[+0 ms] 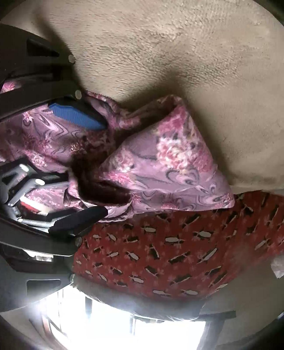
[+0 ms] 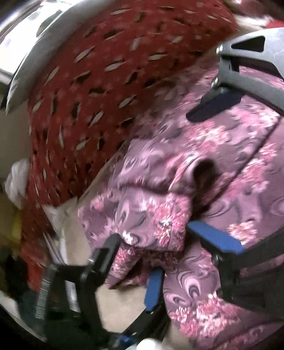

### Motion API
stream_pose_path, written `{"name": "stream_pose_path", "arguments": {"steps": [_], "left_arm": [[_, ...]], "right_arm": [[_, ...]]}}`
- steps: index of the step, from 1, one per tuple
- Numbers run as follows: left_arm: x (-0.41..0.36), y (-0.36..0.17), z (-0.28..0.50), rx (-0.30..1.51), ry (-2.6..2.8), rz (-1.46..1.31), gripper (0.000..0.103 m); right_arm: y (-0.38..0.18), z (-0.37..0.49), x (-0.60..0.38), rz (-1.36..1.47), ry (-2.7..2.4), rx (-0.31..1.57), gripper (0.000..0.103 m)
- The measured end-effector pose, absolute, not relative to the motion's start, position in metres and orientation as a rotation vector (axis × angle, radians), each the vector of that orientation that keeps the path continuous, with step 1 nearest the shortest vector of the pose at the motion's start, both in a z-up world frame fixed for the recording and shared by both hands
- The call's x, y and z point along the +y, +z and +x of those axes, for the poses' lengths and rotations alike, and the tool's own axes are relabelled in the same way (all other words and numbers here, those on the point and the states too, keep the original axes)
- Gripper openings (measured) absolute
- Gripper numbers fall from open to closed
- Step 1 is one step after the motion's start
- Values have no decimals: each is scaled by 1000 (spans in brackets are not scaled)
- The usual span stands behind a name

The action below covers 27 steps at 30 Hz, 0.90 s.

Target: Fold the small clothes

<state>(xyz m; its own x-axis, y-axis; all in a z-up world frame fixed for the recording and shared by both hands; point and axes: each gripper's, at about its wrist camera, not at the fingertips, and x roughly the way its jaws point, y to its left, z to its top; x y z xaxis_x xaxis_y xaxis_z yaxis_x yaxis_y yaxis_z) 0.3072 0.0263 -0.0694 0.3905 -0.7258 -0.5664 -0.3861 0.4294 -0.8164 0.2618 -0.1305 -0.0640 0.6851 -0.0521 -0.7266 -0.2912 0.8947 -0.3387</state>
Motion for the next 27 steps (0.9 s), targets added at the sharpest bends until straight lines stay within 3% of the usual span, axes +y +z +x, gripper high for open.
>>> {"name": "stream_pose_path", "arguments": {"steps": [2, 3, 6, 11, 15, 20, 21, 23, 25, 27], "left_arm": [[28, -71, 308, 1221, -298, -1195, 71], [28, -71, 308, 1223, -298, -1197, 71], [25, -68, 308, 1222, -289, -1167, 71], [13, -59, 308, 1214, -290, -1093, 71], [1, -55, 309, 1217, -294, -1034, 71], [-11, -50, 308, 1224, -293, -972, 71], [-13, -49, 308, 1223, -296, -961, 71], [-18, -48, 308, 1226, -304, -943, 71], [-21, -49, 307, 1230, -305, -933, 71], [-23, -50, 308, 1233, -304, -925, 71]], "right_arm": [[-61, 262, -139, -348, 196, 830, 32], [-57, 262, -149, -256, 208, 830, 25], [-43, 255, -193, 81, 246, 805, 17], [-38, 222, -290, 541, 170, 713, 15], [-67, 185, -365, 779, 4, 727, 15], [-80, 137, -409, 959, -129, 682, 31], [-75, 128, -412, 973, -140, 640, 37], [-69, 120, -415, 980, -163, 590, 64], [-66, 128, -417, 961, -169, 596, 72], [-68, 142, -421, 938, -202, 638, 73]]}}
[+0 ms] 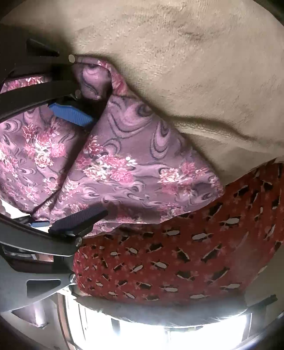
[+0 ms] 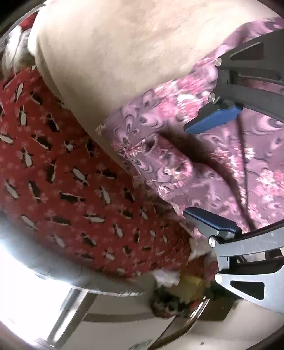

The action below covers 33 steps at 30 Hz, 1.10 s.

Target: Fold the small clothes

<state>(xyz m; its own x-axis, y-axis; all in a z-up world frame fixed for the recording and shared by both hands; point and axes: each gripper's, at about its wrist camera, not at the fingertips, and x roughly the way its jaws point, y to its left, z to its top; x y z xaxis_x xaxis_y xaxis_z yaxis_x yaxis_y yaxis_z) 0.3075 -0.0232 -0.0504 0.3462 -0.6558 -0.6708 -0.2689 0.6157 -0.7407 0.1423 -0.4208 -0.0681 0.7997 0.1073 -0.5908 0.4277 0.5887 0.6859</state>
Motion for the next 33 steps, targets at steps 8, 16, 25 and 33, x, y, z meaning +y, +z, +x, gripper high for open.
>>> {"name": "stream_pose_path", "arguments": {"steps": [8, 16, 25, 33], "left_arm": [[-25, -46, 309, 1228, -311, -919, 71], [-29, -44, 310, 1269, -268, -862, 71], [-62, -13, 301, 1220, -267, -628, 71], [-95, -35, 284, 1317, -293, -356, 71]], "right_arm": [[-45, 163, -425, 951, -70, 501, 6], [-94, 117, -456, 982, -272, 659, 6], [-42, 113, -419, 715, -263, 592, 20], [-75, 109, -408, 672, -185, 857, 26]]}}
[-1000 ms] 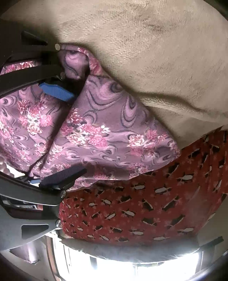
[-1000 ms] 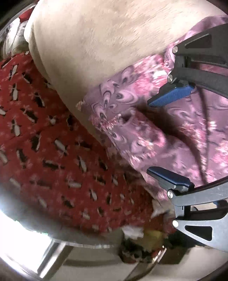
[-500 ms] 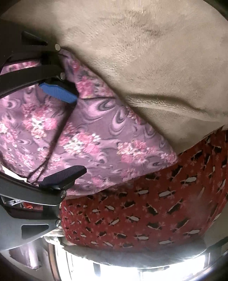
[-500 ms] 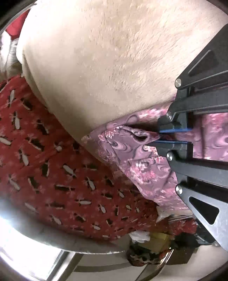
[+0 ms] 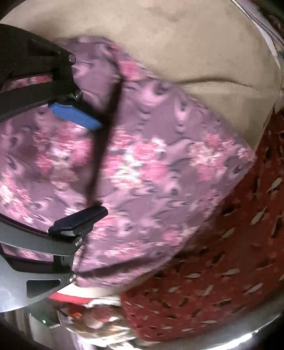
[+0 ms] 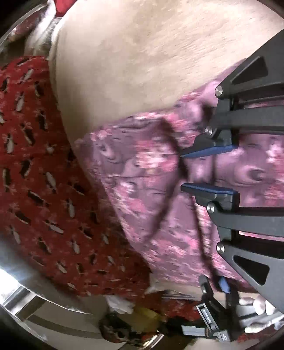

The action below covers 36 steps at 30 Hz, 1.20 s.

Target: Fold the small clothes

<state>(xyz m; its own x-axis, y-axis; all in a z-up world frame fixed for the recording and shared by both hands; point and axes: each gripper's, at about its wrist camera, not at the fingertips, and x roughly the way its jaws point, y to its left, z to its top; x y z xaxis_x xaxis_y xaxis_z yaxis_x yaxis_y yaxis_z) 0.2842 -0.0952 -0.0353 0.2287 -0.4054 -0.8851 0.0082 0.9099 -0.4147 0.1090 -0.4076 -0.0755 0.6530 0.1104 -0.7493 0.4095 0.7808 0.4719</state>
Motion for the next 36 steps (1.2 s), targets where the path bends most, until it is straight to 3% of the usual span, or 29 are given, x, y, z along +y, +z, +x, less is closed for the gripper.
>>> {"name": "stream_pose_path", "arguments": {"steps": [15, 19, 22, 27, 32, 36], "left_arm": [[-57, -24, 130, 1443, -375, 19, 71], [-15, -21, 111, 1491, -398, -53, 71], [37, -19, 108, 1511, -371, -180, 71], [86, -23, 96, 1516, -263, -220, 71], [98, -47, 76, 1603, -352, -366, 71], [81, -52, 67, 1594, -398, -282, 71]], "right_arm": [[-73, -39, -354, 647, -59, 1069, 33], [-61, -74, -351, 616, -78, 1077, 33], [-52, -99, -359, 542, -152, 1085, 45], [-55, -135, -378, 503, -237, 1100, 48], [-72, -152, -386, 652, -188, 1072, 52], [-78, -151, -375, 733, -35, 1070, 57]]}}
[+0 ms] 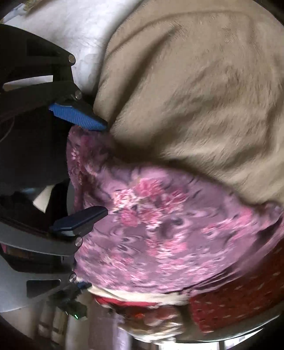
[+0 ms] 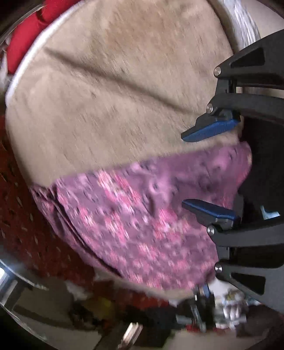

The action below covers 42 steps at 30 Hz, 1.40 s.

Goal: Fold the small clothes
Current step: 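Grasp the folded shirt edge with the right gripper while the left gripper pinches the hem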

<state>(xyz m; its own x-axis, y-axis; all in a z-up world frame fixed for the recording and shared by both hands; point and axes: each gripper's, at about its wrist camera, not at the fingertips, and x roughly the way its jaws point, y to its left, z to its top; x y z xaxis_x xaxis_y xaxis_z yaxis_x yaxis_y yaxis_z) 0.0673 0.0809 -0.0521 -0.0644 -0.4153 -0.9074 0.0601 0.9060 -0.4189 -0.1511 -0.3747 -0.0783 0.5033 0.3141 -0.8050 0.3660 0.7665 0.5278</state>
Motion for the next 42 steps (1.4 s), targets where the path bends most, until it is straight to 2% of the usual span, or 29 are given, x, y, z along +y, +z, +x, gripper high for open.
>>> {"name": "stream_pose_path", "arguments": {"steps": [3, 4, 5, 6, 7, 8, 20, 29, 32, 35, 37, 38, 39, 41, 42], "left_arm": [[66, -49, 64, 1563, -412, -179, 70], [59, -48, 64, 1555, -418, -160, 65], [53, -47, 63, 1548, -432, -137, 45], [50, -46, 61, 1550, -450, -118, 19], [46, -47, 60, 1558, -468, -106, 11], [44, -46, 59, 1563, -486, -109, 9], [46, -3, 72, 1478, -712, -478, 9], [55, 26, 141, 1330, -706, -670, 9], [48, 23, 162, 1347, -704, -672, 9], [42, 21, 156, 1398, -709, -514, 9], [42, 17, 142, 1419, -683, -363, 14], [45, 12, 132, 1431, -662, -302, 23], [50, 7, 124, 1440, -640, -269, 36], [63, -6, 109, 1449, -574, -212, 50], [69, -13, 103, 1453, -546, -199, 50]], "right_arm": [[-83, -150, -364, 701, 29, 1106, 57], [-85, -151, -362, 695, 38, 1115, 53], [-87, -152, -361, 692, 48, 1120, 45], [-90, -153, -359, 686, 60, 1134, 38], [-92, -153, -358, 681, 70, 1150, 16], [-93, -155, -355, 671, 76, 1159, 12], [-44, -143, -355, 810, 190, 891, 10], [-24, -99, -377, 934, 226, 733, 10], [-21, -75, -383, 944, 226, 717, 10], [-22, -57, -383, 927, 219, 750, 10], [-24, -57, -381, 907, 219, 776, 10], [-26, -59, -380, 904, 218, 784, 10], [-30, -63, -379, 908, 215, 792, 10], [-36, -73, -379, 918, 204, 802, 10], [-39, -78, -379, 923, 198, 807, 10]]}}
